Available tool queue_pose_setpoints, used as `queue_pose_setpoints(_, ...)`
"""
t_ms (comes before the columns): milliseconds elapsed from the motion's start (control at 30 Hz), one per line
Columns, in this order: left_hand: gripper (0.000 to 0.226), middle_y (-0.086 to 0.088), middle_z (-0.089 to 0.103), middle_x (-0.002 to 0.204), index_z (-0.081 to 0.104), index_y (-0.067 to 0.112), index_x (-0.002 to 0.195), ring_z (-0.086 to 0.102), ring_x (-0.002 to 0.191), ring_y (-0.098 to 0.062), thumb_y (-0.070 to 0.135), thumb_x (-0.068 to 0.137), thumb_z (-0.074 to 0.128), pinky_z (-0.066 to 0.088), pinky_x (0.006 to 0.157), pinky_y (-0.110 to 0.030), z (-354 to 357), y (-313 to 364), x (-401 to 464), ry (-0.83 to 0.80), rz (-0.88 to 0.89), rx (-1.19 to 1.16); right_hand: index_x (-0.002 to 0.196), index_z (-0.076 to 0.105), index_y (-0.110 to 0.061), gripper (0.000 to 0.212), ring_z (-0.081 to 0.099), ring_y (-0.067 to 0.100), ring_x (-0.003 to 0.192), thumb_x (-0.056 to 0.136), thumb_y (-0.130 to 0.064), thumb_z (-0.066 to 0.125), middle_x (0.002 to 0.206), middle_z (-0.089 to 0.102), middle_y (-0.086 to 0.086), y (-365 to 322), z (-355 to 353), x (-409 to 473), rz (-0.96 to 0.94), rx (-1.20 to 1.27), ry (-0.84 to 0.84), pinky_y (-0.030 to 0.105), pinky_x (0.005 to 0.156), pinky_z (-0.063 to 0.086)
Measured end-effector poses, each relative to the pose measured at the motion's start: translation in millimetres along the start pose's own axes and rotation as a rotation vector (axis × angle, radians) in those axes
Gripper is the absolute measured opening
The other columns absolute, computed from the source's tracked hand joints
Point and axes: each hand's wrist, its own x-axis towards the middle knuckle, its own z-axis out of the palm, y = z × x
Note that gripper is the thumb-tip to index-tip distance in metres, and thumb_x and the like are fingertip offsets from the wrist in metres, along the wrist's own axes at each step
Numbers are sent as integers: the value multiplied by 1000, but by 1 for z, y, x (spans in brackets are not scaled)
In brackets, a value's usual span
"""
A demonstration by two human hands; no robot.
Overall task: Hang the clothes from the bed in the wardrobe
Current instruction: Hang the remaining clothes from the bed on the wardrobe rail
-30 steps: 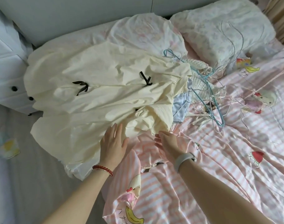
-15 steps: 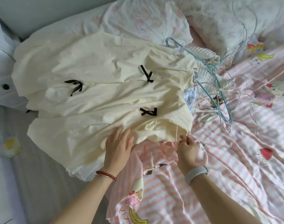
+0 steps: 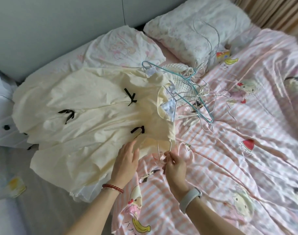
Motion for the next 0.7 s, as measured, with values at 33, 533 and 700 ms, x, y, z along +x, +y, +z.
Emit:
queue_pose_setpoints(33,41,-6,43,137,38,11,137,37,128,-16,22,98,37,29,103,-22,-2,4,-3,7,2,-4,72,60,-17,31,56,22,52,88,3,43,55,53,-5,-6,-6,-2,-59,-37,30,32,49,44)
queue_pose_setpoints(533,63,-24,13,151,20,6,145,12,139,-40,17,91,52,12,111,-51,-196,122,-8,807,266,343,81,66,-2,20,52,15,58,81,10,50,74,67,8,-145,-107,-30,-971,-222,146,23,51,35)
queue_pose_setpoints(700,36,-7,50,134,50,18,124,27,135,-28,36,98,32,1,110,-54,-261,123,-56,661,70,587,80,66,-5,23,54,19,51,77,15,53,68,66,7,-162,-129,-61,-1094,-187,116,30,49,44)
